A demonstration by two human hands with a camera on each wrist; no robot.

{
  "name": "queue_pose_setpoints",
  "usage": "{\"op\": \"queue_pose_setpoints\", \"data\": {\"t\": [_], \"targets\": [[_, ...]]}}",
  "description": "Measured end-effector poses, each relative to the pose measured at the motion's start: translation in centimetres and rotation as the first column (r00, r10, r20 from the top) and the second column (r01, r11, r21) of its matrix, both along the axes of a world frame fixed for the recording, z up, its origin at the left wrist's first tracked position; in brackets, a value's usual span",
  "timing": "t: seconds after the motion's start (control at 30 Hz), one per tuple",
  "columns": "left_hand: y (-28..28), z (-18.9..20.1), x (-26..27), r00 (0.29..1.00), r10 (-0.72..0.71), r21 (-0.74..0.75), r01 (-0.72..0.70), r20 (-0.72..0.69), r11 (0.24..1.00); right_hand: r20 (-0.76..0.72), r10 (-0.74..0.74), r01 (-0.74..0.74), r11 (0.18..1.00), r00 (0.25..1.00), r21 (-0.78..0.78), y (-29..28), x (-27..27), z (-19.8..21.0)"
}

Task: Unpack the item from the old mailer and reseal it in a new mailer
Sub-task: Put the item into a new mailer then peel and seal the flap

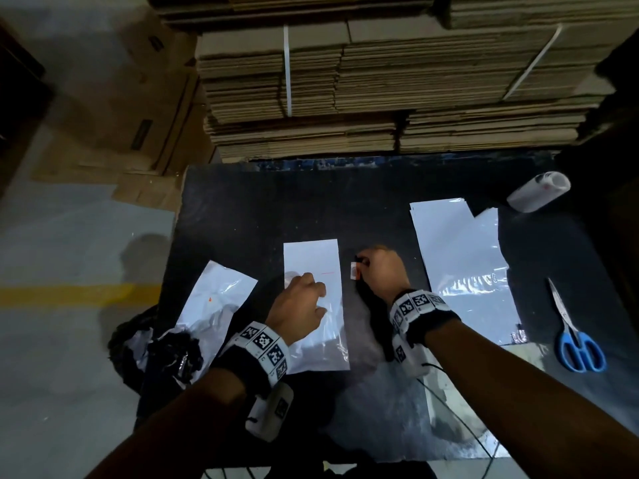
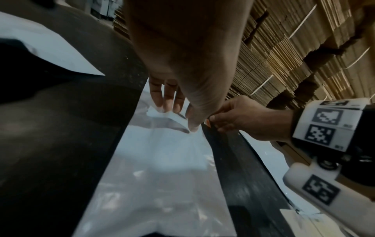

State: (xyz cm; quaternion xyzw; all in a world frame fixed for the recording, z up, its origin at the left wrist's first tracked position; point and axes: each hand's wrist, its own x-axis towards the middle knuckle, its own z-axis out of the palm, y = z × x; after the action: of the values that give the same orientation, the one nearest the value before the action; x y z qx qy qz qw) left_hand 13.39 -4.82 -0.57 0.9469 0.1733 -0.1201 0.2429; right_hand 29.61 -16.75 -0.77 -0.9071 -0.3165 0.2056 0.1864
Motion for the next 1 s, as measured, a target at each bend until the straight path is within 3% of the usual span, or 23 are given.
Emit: {"op": "queue_pose_setpoints", "data": {"t": [0.27, 0.5, 0.67, 1.0], "targets": [[0.1, 0.9, 3.9, 0.984, 0.16, -0.107, -0.151, 0.082, 0.983, -0.05, 0.097, -0.101, 0.992, 0.994, -0.078, 0.4, 1.4, 0.2], [-1.1, 0.5, 6.7, 0.958, 0.277, -0.206, -0.256, 0.079, 0.944, -0.107, 0.156, -0.161, 0.986, 0.982, -0.044, 0.3, 2.3, -0.6], [-2.1, 0.0, 6.9, 0.97, 0.234, -0.13, -0.225, 0.059, 0.966, -0.084, 0.207, -0.2, 0.976, 0.975, 0.081, -1.2, 1.7, -0.8], [-2.0, -0.3, 6.0, 0.906, 0.404, -0.046, -0.401, 0.126, 0.915, 0.026, 0.297, -0.296, 0.954, 0.954, -0.055, -0.9, -0.2, -2.4]]}}
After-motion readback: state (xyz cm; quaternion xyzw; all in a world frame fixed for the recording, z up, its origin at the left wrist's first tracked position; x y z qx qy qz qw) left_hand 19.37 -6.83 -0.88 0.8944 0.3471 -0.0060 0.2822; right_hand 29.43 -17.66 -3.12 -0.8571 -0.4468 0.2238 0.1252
